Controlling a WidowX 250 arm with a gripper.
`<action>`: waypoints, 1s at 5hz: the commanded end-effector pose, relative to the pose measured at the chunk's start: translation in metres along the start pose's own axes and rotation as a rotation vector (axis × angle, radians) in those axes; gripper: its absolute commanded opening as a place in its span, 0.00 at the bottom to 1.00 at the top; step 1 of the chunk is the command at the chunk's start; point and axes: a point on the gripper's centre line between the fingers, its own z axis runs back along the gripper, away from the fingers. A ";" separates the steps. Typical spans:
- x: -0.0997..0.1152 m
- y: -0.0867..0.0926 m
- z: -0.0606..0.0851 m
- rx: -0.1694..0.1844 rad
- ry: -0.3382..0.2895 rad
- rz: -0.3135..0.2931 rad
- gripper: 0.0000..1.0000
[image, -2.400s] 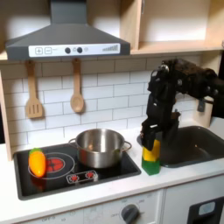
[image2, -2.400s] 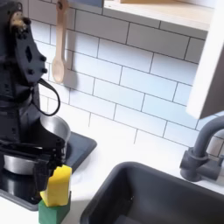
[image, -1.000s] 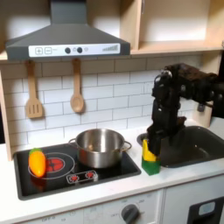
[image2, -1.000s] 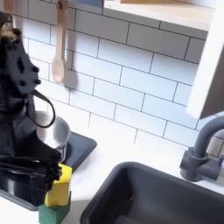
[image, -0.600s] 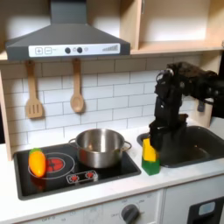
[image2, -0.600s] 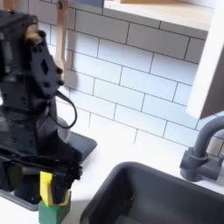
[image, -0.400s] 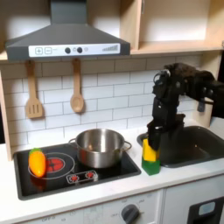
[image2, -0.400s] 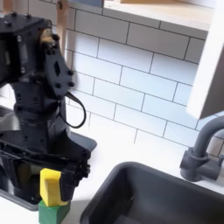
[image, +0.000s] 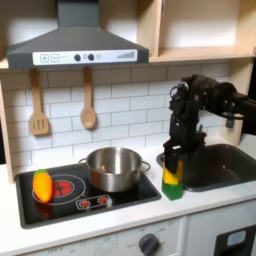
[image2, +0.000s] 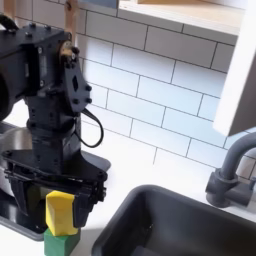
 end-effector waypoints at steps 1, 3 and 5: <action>0.000 0.000 -0.004 -0.003 0.014 -0.005 1.00; 0.003 0.002 -0.007 0.000 0.015 0.004 1.00; 0.006 0.002 -0.012 0.002 0.020 0.008 1.00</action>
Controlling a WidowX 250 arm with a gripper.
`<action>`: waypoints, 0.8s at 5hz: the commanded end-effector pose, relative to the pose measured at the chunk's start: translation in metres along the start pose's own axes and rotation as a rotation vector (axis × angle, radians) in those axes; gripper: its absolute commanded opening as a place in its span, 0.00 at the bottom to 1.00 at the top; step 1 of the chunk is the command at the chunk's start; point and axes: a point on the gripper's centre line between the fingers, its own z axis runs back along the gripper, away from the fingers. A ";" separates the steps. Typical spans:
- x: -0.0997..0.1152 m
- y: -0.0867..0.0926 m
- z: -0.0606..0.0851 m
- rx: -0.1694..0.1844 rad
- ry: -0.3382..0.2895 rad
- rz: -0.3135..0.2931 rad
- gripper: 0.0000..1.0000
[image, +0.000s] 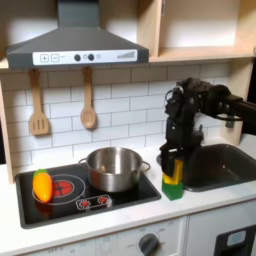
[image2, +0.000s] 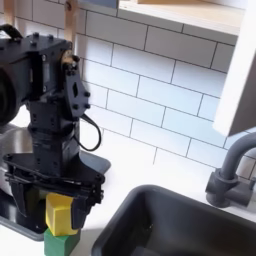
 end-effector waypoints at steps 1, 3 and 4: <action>0.004 -0.002 -0.008 0.008 0.013 0.005 1.00; 0.008 -0.010 -0.014 0.010 0.030 0.016 1.00; 0.009 -0.010 -0.020 0.015 0.044 0.024 1.00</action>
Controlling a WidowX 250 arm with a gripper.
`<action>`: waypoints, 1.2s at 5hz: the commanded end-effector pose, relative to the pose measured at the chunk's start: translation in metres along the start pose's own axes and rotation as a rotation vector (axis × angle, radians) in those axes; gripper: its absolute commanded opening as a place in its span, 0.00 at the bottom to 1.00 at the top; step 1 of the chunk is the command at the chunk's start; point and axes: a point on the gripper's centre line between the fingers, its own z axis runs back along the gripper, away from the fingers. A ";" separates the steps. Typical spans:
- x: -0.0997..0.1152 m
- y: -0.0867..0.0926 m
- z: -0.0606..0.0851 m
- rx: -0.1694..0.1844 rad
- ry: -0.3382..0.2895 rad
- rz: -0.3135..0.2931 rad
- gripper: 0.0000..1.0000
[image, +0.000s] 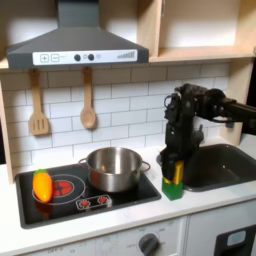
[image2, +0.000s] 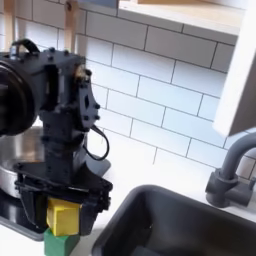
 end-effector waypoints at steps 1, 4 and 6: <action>0.009 -0.003 -0.002 0.000 -0.007 0.015 1.00; 0.019 0.001 -0.003 0.016 -0.045 0.032 0.00; 0.013 -0.004 -0.002 0.008 -0.040 0.007 0.00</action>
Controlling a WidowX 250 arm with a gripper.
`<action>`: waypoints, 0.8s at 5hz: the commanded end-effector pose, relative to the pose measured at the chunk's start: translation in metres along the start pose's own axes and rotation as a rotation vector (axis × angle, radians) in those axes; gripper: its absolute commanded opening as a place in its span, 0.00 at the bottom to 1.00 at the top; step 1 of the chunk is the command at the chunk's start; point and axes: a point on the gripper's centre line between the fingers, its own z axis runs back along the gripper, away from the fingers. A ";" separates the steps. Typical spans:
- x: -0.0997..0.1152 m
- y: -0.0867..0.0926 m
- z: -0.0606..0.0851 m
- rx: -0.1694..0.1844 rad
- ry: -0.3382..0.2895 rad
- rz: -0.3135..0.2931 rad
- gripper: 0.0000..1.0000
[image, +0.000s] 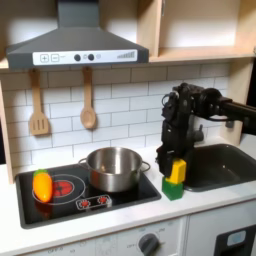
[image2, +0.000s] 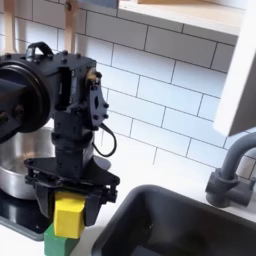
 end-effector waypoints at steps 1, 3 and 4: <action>0.000 0.000 0.004 -0.003 -0.001 -0.014 0.00; 0.005 -0.005 0.015 -0.043 -0.013 -0.040 0.00; 0.013 -0.005 0.020 -0.061 -0.042 -0.028 0.00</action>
